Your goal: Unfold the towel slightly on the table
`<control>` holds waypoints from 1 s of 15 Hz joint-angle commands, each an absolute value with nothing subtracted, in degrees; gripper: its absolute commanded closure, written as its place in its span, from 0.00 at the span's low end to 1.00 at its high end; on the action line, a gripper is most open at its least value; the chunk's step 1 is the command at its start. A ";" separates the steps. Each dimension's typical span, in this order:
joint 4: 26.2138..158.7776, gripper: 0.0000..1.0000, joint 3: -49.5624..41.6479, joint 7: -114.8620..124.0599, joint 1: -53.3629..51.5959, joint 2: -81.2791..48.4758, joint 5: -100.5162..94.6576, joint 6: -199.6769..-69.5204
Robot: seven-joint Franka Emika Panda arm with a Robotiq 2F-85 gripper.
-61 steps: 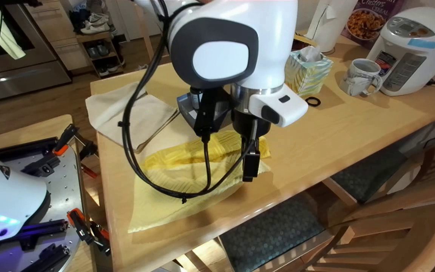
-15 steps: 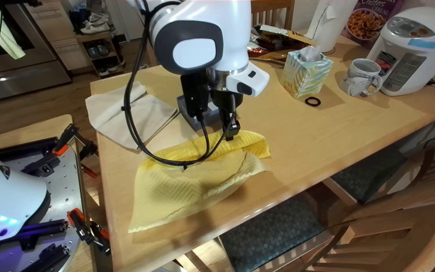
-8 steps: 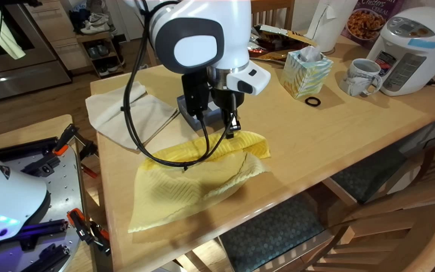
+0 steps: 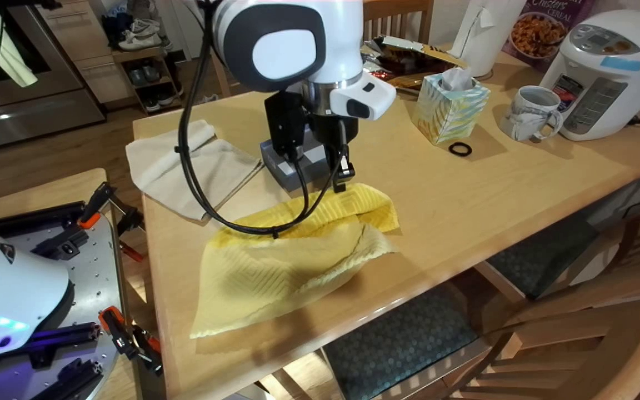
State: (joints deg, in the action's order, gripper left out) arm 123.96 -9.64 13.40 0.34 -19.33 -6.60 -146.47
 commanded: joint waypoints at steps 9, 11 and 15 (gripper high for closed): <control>130.50 1.00 -4.84 12.89 0.59 -11.89 0.39 -149.92; 130.84 1.00 -5.32 13.64 0.27 -13.02 -0.99 -149.29; 130.61 0.73 -6.46 16.28 -0.77 -15.60 -4.58 -147.49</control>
State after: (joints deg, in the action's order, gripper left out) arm 130.74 -5.46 13.15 0.28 -14.14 -1.77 -148.97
